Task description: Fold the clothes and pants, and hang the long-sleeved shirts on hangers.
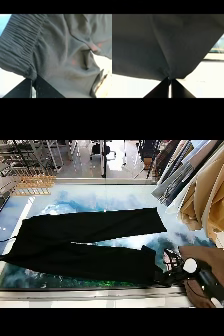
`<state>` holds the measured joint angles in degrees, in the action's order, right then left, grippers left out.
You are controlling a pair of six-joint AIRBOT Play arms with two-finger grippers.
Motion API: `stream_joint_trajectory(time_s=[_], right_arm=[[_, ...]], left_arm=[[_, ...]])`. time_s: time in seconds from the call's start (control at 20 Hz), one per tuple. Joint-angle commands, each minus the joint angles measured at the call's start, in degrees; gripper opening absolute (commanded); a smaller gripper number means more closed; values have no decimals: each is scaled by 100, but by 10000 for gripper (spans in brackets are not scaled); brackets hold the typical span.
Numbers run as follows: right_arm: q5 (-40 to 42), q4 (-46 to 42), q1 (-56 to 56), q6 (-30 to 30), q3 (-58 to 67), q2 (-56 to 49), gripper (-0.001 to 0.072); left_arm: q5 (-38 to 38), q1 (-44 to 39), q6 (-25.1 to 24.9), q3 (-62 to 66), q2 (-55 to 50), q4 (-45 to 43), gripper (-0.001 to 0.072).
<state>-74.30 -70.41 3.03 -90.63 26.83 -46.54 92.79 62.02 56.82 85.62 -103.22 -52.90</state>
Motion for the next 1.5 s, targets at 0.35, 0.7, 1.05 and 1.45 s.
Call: stream_joint_trajectory(time_s=[0.35, 0.7, 1.05, 1.45], right_arm=[[1215, -782, 20, -299, 120, 201, 410], [918, 278, 933, 1298, 120, -914, 409], [800, 1099, 1340, 2861, 118, -1838, 376], [1598, 2009, 1340, 2267, 1427, -1591, 8]], left_arm=[[-66, 568, -26, 4, 0, -101, 9], [-57, 570, -26, 4, -2, 494, 10], [-13, 568, -26, 4, 0, 494, 10], [-39, 555, 1172, 219, 153, 2264, 9]])
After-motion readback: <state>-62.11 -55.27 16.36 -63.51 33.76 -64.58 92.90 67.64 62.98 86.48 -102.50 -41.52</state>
